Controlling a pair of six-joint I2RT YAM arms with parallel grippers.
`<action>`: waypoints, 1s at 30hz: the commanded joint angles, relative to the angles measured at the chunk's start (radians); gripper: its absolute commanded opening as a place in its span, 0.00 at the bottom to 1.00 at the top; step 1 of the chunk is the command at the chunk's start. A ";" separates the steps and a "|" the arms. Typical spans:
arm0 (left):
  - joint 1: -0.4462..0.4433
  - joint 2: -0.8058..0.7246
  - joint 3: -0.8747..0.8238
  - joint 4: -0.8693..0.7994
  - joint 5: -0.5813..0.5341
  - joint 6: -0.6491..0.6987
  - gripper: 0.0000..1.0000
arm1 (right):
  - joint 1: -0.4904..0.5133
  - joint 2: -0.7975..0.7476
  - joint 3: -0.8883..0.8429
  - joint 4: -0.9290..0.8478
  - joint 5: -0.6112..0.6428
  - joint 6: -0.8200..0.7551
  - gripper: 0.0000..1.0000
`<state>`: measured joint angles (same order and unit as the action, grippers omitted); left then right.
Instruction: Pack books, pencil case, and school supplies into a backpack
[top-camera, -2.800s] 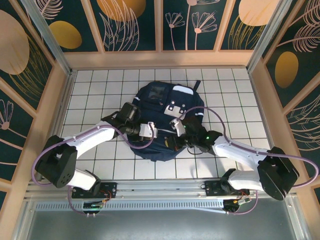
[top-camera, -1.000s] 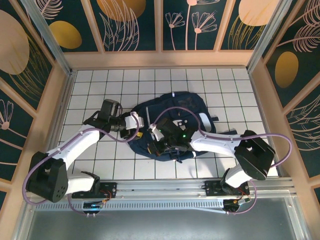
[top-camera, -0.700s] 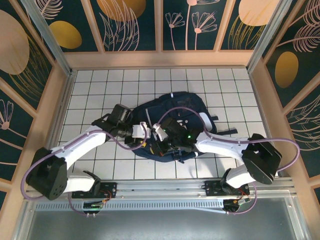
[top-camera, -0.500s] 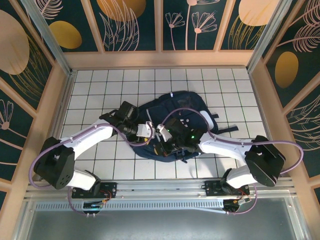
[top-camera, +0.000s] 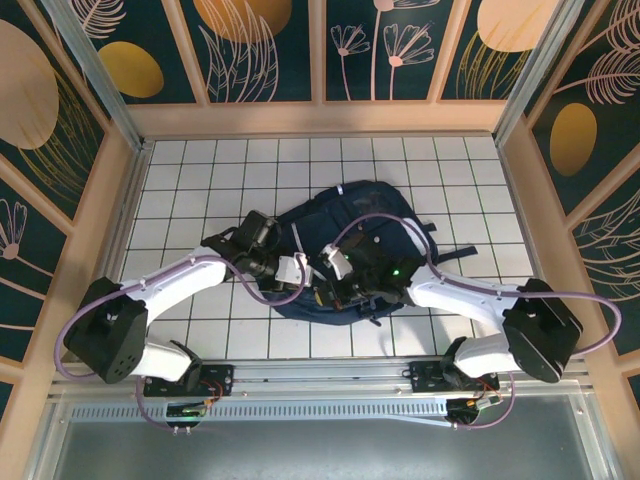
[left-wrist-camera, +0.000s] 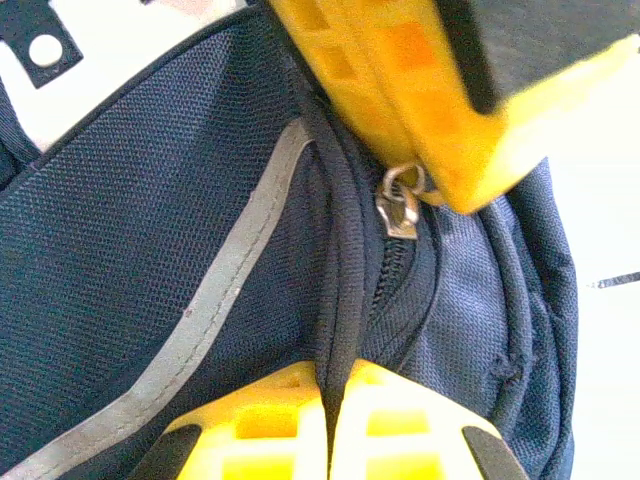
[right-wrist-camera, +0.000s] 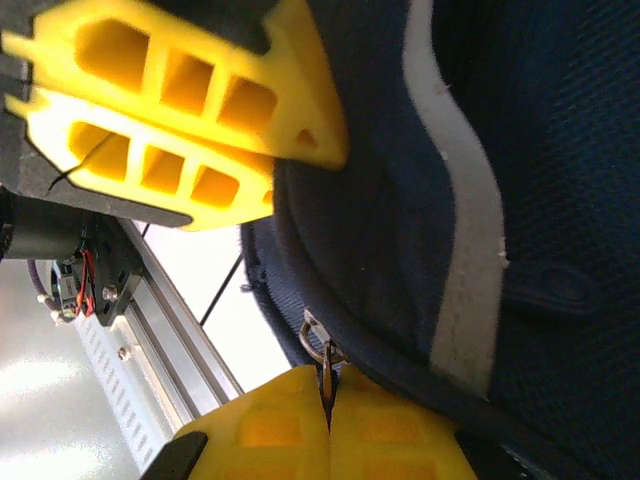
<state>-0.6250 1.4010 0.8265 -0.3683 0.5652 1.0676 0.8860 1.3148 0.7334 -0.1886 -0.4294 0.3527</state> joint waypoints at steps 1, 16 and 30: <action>-0.008 -0.014 -0.009 -0.090 0.010 0.030 0.00 | -0.070 -0.036 -0.019 -0.058 0.064 -0.041 0.00; 0.094 -0.086 -0.099 -0.015 -0.043 0.053 0.00 | -0.194 -0.023 -0.056 -0.172 0.069 -0.085 0.00; 0.117 -0.061 -0.083 0.076 -0.082 -0.043 0.00 | -0.173 0.000 0.009 -0.203 -0.044 -0.146 0.00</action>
<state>-0.5533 1.3342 0.7441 -0.2527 0.5457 1.0794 0.7326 1.3251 0.7338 -0.2607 -0.5186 0.2321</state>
